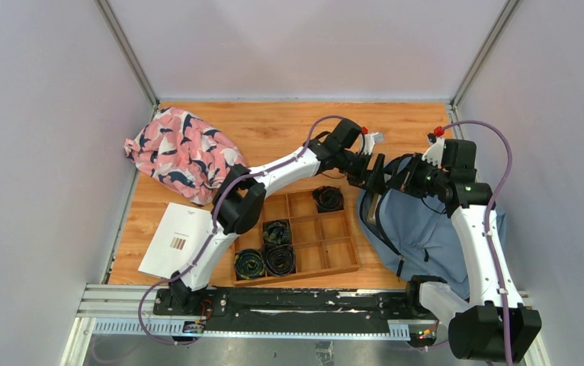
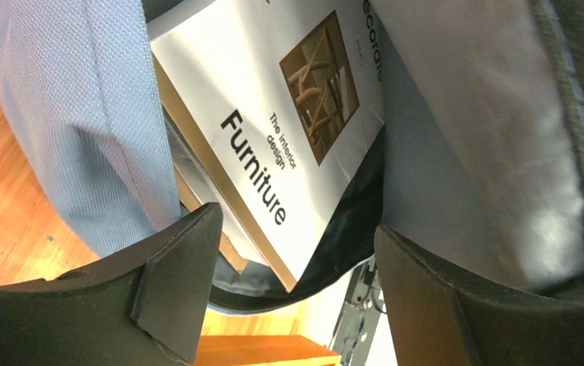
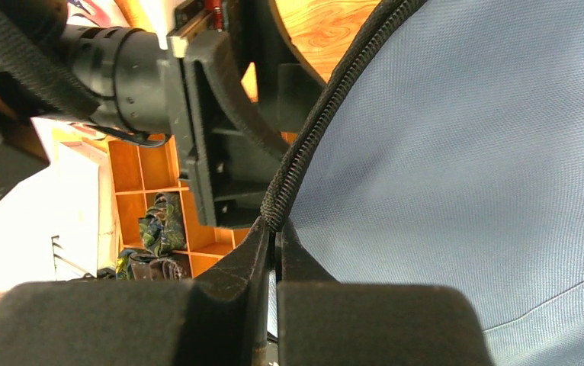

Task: Pack the student bag
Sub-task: Place the book in the student bag.

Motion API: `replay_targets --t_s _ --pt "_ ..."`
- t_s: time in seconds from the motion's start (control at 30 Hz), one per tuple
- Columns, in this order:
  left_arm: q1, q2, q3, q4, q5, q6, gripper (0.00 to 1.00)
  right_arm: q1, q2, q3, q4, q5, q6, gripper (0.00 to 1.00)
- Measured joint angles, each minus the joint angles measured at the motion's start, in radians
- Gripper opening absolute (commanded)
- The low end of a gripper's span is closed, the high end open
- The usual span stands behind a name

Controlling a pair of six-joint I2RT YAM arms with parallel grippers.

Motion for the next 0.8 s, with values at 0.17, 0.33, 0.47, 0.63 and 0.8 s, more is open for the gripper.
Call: replay_targets --t_s 0.17,0.33,0.47,0.63,0.8 --pt "0.000 -0.047 0.000 -0.061 -0.024 0.055 0.81 0.000 0.001 0.000 0.005 0.000 0.000 0.00" --pt "0.000 -0.090 -0.028 -0.080 -0.035 0.088 0.82 0.000 0.001 -0.002 0.007 -0.001 0.001 0.00" --pt "0.000 -0.114 -0.045 -0.101 -0.050 0.116 0.82 0.000 0.000 -0.003 0.012 0.000 0.001 0.00" --pt "0.012 -0.187 -0.109 -0.131 -0.072 0.144 0.82 0.000 -0.003 -0.003 0.015 0.000 0.001 0.00" --pt "0.053 -0.307 -0.188 -0.130 -0.087 0.153 0.82 0.000 -0.003 -0.003 0.018 0.000 0.001 0.00"
